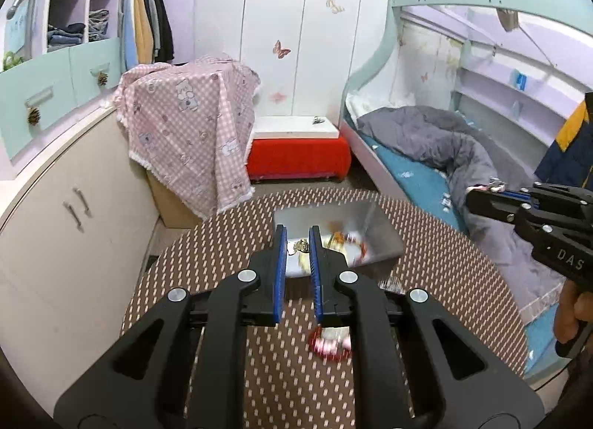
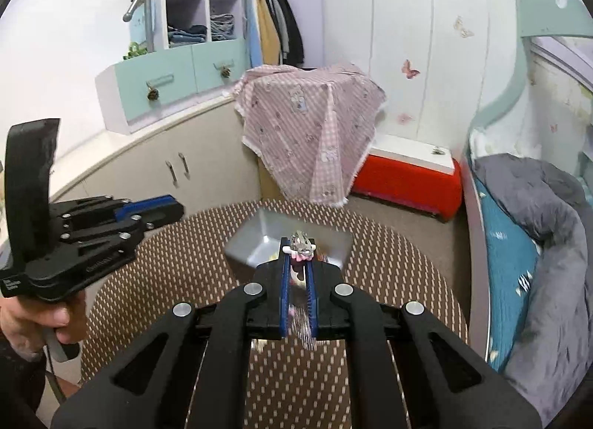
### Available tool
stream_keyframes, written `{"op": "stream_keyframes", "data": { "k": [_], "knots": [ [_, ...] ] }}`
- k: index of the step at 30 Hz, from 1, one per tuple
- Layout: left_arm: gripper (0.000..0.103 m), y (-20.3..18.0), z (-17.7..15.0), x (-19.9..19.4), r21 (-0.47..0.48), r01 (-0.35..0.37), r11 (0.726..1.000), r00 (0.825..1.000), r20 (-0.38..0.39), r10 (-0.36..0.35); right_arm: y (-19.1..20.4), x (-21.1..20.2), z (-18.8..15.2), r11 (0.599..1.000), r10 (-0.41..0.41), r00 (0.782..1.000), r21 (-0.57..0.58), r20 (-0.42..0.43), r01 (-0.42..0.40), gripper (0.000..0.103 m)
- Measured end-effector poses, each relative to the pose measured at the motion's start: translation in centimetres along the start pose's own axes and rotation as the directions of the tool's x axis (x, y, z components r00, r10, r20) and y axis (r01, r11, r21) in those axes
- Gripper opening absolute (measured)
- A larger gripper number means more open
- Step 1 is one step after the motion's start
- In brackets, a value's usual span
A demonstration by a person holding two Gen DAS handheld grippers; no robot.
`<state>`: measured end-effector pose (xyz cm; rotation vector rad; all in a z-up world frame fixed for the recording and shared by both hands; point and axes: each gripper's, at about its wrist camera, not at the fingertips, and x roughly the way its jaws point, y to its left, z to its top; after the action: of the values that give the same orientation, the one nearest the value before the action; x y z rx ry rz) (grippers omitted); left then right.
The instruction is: Organize jewelry
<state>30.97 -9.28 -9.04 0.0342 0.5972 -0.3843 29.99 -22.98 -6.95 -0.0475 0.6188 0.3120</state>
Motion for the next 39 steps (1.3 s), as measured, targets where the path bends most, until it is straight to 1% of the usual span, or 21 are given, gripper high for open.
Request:
{"op": "stream_keyframes", "data": {
  "k": [2, 3, 5, 8, 10, 11, 12, 13, 14, 15, 16, 17, 18, 19, 21, 23, 26, 34, 39],
  "knots": [
    [0.012, -0.1, 1.3, 0.8, 0.005, 0.014, 1.000, 1.000, -0.001, -0.014, -0.5, 1.4, 1.6, 1.000, 0.029, 1.000, 0.005, -0.010, -0.029, 0.006],
    [0.012, -0.3, 2.0, 1.4, 0.010, 0.018, 1.000, 1.000, -0.007, -0.018, -0.8, 1.7, 1.9, 0.999, 0.038, 0.999, 0.008, -0.018, -0.038, 0.006],
    [0.012, -0.6, 2.7, 2.4, 0.016, 0.027, 1.000, 0.999, -0.022, -0.026, -1.3, 3.3, 2.7, 0.999, 0.053, 0.997, 0.016, -0.054, -0.052, 0.006],
    [0.013, -1.0, 3.6, 4.7, 0.027, 0.037, 0.999, 0.997, -0.069, -0.035, -1.9, 6.0, 3.3, 0.997, 0.072, 0.990, 0.030, -0.122, -0.068, 0.006],
    [0.013, -1.3, 3.9, 6.1, 0.039, 0.028, 0.999, 0.995, -0.101, -0.024, -2.2, 7.6, 3.4, 0.996, 0.079, 0.983, 0.044, -0.164, -0.073, 0.007],
    [0.016, -1.4, 4.0, 6.6, 0.046, 0.025, 0.999, 0.993, -0.116, -0.019, -2.5, 8.1, 3.4, 0.995, 0.088, 0.980, 0.060, -0.180, -0.079, 0.007],
    [0.045, -1.5, 4.0, 6.9, 0.049, 0.017, 0.999, 0.992, -0.123, -0.010, -2.8, 8.7, 3.3, 0.994, 0.089, 0.976, 0.076, -0.197, -0.076, 0.008],
    [0.069, -1.5, 4.1, 7.1, 0.048, -0.008, 0.999, 0.992, -0.123, 0.014, -3.0, 9.0, 3.3, 0.994, 0.082, 0.974, 0.087, -0.209, -0.065, 0.019],
    [0.093, -1.2, 4.3, 6.9, 0.036, -0.035, 0.999, 0.994, -0.098, 0.039, -3.5, 9.3, 3.1, 0.995, 0.061, 0.972, 0.096, -0.226, -0.040, 0.026],
    [0.095, -1.0, 4.2, 6.4, 0.022, -0.045, 0.999, 0.997, -0.065, 0.047, -3.9, 9.2, 3.0, 0.994, 0.055, 0.972, 0.108, -0.227, -0.031, 0.033],
    [0.095, -0.6, 4.3, 6.1, 0.009, -0.046, 0.999, 0.997, -0.057, 0.047, -4.2, 9.1, 2.9, 0.991, 0.061, 0.974, 0.127, -0.218, -0.033, 0.057],
    [0.095, -0.3, 4.3, 5.9, -0.004, -0.047, 0.999, 0.997, -0.065, 0.047, -4.6, 8.6, 2.8, 0.990, 0.046, 0.979, 0.142, -0.199, -0.018, 0.072],
    [0.095, 0.1, 4.3, 5.7, -0.019, -0.056, 0.998, 0.996, -0.065, 0.055, -4.8, 8.1, 2.8, 0.989, 0.035, 0.982, 0.148, -0.184, -0.008, 0.077],
    [0.095, 0.4, 4.3, 5.4, -0.023, -0.063, 0.998, 0.996, -0.061, 0.061, -5.0, 7.8, 2.8, 0.987, 0.046, 0.984, 0.158, -0.172, -0.018, 0.082],
    [0.095, 0.6, 4.3, 5.0, -0.021, -0.078, 0.997, 0.996, -0.056, 0.076, -5.2, 7.2, 2.8, 0.985, 0.055, 0.986, 0.171, -0.157, -0.027, 0.083],
    [0.095, 0.7, 4.2, 4.0, -0.020, -0.093, 0.995, 0.995, -0.039, 0.092, -5.1, 6.2, 3.0, 0.985, 0.035, 0.991, 0.174, -0.133, -0.012, 0.088],
    [0.095, 0.9, 4.1, 2.4, -0.027, -0.106, 0.994, 0.994, -0.012, 0.106, -5.1, 4.8, 3.1, 0.982, 0.029, 0.995, 0.190, -0.095, -0.011, 0.093],
    [0.096, 0.6, 3.7, -1.8, -0.039, -0.130, 0.991, 0.989, 0.066, 0.133, -4.3, 0.1, 3.5, 0.980, -0.012, 1.000, 0.198, 0.006, 0.010, 0.095],
    [0.097, 0.6, 2.6, -4.2, -0.048, -0.150, 0.987, 0.983, 0.098, 0.154, -3.6, -2.3, 2.8, 0.977, -0.040, 0.998, 0.209, 0.044, 0.030, 0.095]
  ]
}}
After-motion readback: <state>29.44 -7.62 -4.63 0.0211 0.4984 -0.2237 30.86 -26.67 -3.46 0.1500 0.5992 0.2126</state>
